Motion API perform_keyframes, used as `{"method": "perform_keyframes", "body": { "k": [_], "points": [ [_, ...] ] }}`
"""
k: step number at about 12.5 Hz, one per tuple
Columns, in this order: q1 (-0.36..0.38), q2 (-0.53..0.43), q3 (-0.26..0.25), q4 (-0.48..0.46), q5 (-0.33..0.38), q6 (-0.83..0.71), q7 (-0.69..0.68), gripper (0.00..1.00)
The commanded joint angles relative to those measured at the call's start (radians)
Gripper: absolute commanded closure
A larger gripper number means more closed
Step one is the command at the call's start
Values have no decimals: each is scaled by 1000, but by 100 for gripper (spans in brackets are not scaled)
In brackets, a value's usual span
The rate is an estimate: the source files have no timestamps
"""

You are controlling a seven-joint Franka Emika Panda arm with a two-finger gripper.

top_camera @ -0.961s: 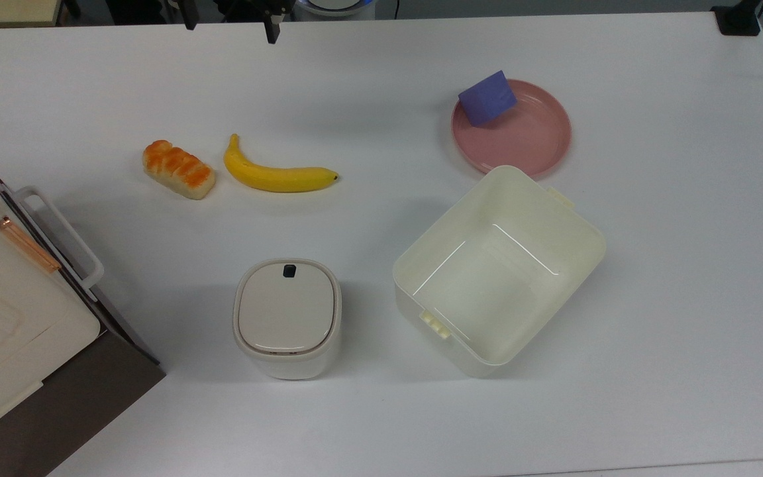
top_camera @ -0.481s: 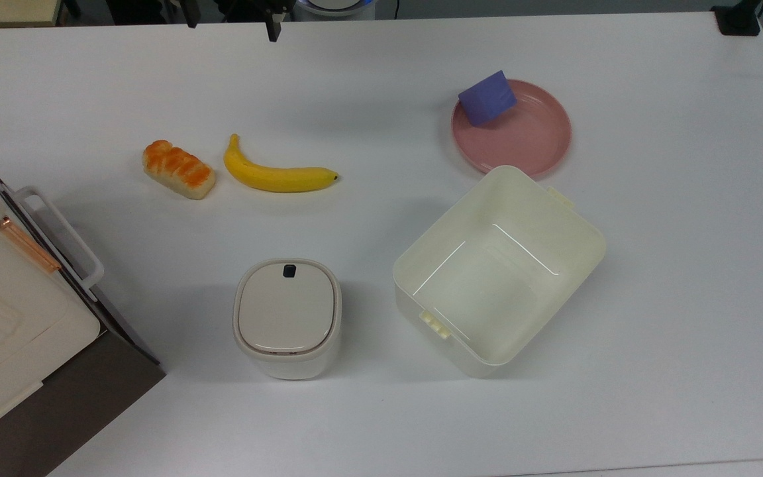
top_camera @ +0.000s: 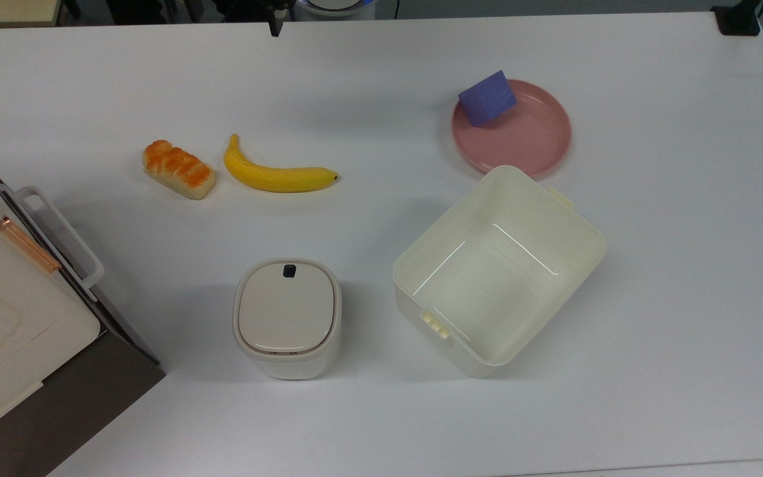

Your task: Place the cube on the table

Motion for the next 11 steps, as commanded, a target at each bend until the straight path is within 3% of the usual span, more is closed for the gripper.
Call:
{"method": "perform_keyframes", "body": {
  "k": [1,8,11],
  "points": [
    [16,-3,-14,-3,5,-25,-1,0],
    [27,-9,4,-39,-47,-30,-67,0],
    [27,-17,68,-101,-91,-28,-68,0]
  ]
}}
